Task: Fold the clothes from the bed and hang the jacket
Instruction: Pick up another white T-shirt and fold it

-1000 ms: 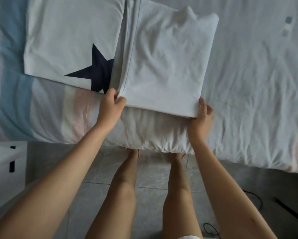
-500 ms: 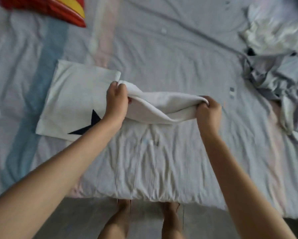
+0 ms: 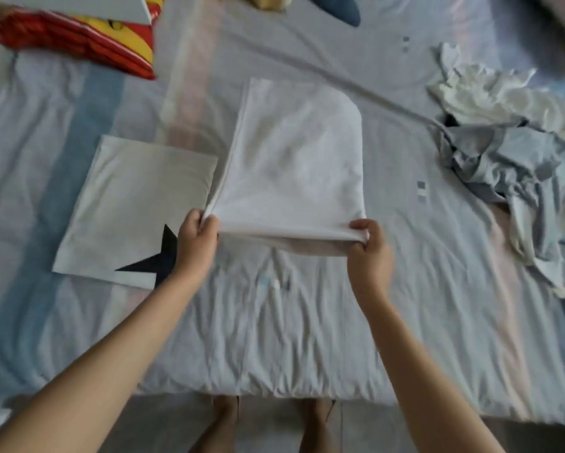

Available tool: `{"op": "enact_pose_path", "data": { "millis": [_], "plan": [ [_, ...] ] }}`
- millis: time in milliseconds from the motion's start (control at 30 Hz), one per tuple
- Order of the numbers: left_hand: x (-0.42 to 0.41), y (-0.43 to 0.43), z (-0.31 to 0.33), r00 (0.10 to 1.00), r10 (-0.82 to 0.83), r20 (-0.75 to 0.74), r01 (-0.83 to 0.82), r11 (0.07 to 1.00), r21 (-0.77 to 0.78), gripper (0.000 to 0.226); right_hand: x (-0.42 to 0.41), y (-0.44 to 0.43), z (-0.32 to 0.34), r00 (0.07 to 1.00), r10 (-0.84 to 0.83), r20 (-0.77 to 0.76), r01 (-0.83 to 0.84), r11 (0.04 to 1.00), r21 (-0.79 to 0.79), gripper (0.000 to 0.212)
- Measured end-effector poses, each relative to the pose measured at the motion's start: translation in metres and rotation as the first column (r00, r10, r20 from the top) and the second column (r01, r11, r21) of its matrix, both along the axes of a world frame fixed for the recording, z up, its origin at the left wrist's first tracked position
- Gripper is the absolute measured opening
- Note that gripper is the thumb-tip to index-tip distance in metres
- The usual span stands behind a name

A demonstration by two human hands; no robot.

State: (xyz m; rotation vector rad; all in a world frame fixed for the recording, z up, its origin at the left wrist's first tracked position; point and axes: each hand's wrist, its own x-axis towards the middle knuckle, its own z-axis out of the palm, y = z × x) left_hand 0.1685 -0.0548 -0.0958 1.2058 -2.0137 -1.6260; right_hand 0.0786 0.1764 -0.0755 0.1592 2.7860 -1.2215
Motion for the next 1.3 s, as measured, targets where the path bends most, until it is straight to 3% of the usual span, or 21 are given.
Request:
{"op": "enact_pose_path", "data": {
  "millis": [67,100,133,200,267,333,367,400,500,567,667,734,800,900,1034,1167,1234,1300],
  "plan": [
    [0.039,0.005,-0.028,0.992,-0.052,0.118,0.052,0.999,0.003,0.025,0.036,0.014,-0.029,0.972,0.143,0.188,-0.168,0.978,0.124,0.038],
    [0.088,0.023,-0.059,0.973,-0.052,0.225,0.042,0.998,0.049,0.02,0.077,0.029,-0.052,0.909,0.212,0.358,-0.302,0.929,0.215,0.037],
    [0.103,0.024,-0.064,0.963,-0.064,0.261,0.059,0.998,0.029,0.018,0.092,0.035,-0.062,0.876,0.247,0.413,-0.364,0.902,0.232,0.037],
    [0.146,0.038,-0.08,0.947,-0.083,0.309,0.078,0.997,0.028,0.022,0.133,0.058,-0.079,0.791,0.31,0.528,-0.469,0.861,0.197,0.039],
    [0.183,0.051,-0.095,0.933,-0.018,0.358,0.039,0.998,-0.053,0.02,0.165,0.069,-0.093,0.655,0.361,0.664,-0.596,0.787,0.161,0.039],
    [0.211,0.063,-0.11,0.918,0.001,0.398,0.009,1.0,-0.024,0.02,0.18,0.075,-0.1,0.523,0.373,0.766,-0.701,0.7,0.138,0.047],
    [0.22,0.068,-0.114,0.913,-0.009,0.407,0.015,1.0,-0.011,0.019,0.18,0.076,-0.1,0.523,0.38,0.763,-0.729,0.663,0.17,0.052],
    [0.223,0.067,-0.118,0.909,-0.001,0.416,0.006,1.0,-0.012,0.017,0.177,0.069,-0.1,0.584,0.406,0.703,-0.722,0.656,0.221,0.055],
    [0.223,0.065,-0.128,0.922,0.028,0.385,-0.024,1.0,-0.015,0.018,0.146,0.029,-0.098,0.844,0.408,0.348,-0.51,0.811,0.286,0.039],
    [0.22,0.062,-0.132,0.931,0.076,0.356,-0.09,0.996,0.021,0.029,0.11,-0.011,-0.107,0.889,0.424,0.171,-0.456,0.849,0.265,0.034],
    [0.214,0.068,-0.137,0.941,0.122,0.316,-0.113,0.992,-0.047,0.035,0.043,-0.078,-0.125,0.832,0.55,0.069,-0.544,0.785,0.295,0.048],
    [0.214,0.07,-0.144,0.933,0.194,0.303,-0.175,0.981,-0.087,0.039,0.009,-0.129,-0.14,0.738,0.646,0.194,-0.673,0.681,0.289,0.058],
    [0.214,0.075,-0.15,0.924,0.261,0.28,-0.246,0.965,-0.088,0.04,-0.015,-0.167,-0.151,0.693,0.635,0.343,-0.72,0.631,0.288,0.057],
    [0.212,0.08,-0.153,0.914,0.316,0.253,-0.295,0.948,-0.12,0.036,-0.024,-0.191,-0.16,0.715,0.606,0.348,-0.696,0.665,0.272,0.038],
    [0.215,0.087,-0.158,0.898,0.368,0.241,-0.349,0.929,-0.119,0.038,-0.022,-0.191,-0.163,0.755,0.619,0.215,-0.654,0.735,0.178,0.017],
    [0.213,0.088,-0.16,0.867,0.427,0.256,-0.401,0.904,-0.148,0.032,-0.03,-0.194,-0.168,0.787,0.593,0.173,-0.612,0.786,0.087,0.03],
    [0.209,0.089,-0.158,0.841,0.47,0.267,-0.426,0.881,-0.208,0.03,-0.031,-0.199,-0.172,0.762,0.629,0.155,-0.646,0.754,0.117,0.031],
    [0.199,0.092,-0.158,0.762,0.512,0.397,-0.418,0.856,-0.304,0.028,-0.032,-0.2,-0.176,0.745,0.654,0.128,-0.665,0.716,0.211,0.03]
  ]
}}
